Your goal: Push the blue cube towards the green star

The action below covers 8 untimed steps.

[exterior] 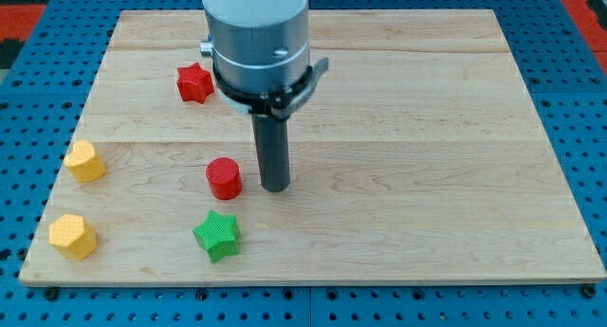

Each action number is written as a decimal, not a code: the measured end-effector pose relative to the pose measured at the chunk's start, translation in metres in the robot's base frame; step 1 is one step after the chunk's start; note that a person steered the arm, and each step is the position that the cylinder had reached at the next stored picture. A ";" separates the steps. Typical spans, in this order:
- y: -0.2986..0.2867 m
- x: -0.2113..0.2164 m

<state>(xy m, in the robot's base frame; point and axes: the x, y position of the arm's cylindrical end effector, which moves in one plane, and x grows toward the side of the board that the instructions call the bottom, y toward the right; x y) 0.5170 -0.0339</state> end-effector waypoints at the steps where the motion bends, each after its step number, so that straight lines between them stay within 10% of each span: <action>1: -0.012 0.020; 4: -0.055 -0.022; 6: 0.115 -0.155; 8: 0.111 -0.284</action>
<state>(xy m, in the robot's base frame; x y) 0.2329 0.0775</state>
